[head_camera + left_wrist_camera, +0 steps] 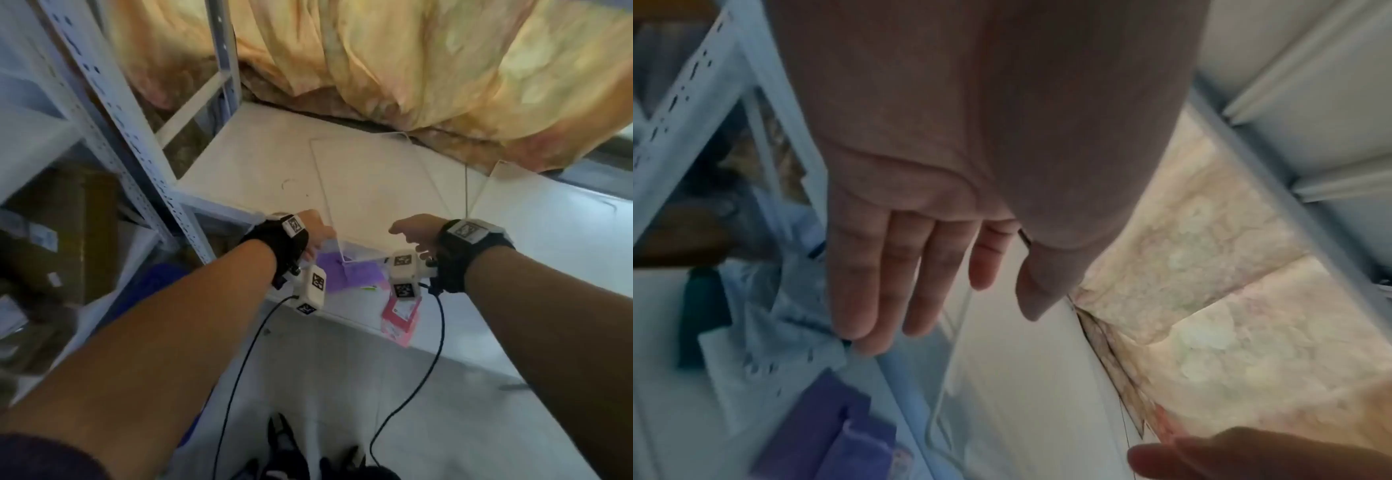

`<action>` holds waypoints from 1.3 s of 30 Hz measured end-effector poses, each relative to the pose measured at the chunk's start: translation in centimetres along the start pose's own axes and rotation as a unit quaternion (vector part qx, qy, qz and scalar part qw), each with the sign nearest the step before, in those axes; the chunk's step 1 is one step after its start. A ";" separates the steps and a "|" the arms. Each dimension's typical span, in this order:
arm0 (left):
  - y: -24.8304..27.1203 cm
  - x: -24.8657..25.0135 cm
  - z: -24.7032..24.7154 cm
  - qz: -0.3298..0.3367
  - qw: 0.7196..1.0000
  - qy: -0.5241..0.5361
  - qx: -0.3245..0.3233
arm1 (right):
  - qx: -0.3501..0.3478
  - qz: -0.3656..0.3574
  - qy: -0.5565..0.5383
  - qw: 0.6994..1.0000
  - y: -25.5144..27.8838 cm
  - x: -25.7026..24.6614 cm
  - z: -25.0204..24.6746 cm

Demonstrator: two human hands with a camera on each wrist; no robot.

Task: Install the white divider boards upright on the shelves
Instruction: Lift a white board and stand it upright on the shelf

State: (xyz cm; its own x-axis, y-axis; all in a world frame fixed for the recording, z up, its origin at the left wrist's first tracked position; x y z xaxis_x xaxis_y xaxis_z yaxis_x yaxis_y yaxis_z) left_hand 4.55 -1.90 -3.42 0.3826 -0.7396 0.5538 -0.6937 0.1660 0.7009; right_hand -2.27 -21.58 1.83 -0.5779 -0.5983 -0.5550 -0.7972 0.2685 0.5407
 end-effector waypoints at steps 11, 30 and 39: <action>-2.7 0.5 5.7 -0.121 0.978 0.145 -0.089 | -0.002 0.084 -0.156 0.984 -4.2 6.7 -0.6; -2.6 3.4 5.7 -0.136 0.983 0.124 0.000 | 0.119 0.100 -0.485 0.860 -6.4 11.2 -5.0; 2.2 5.4 -3.0 -0.078 0.976 0.173 0.107 | -0.039 -0.075 -0.481 0.873 -2.6 -1.1 -9.2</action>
State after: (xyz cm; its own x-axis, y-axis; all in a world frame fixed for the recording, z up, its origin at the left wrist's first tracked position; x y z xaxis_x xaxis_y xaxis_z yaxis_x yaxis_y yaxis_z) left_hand 6.93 -3.61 2.46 0.6511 -0.4743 0.5926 -0.7080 -0.0983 0.6993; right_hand 2.03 -28.58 6.87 -0.3764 0.2983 -0.8771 -0.8840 0.1676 0.4364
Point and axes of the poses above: each hand's wrist, its own y-axis away from the middle knuckle, its own z-axis out of the palm, x = y × z, the point moved 6 cm from there along -y, towards the middle knuckle, and after that the axes turned 12 degrees about -z, right-handed, at the moved point
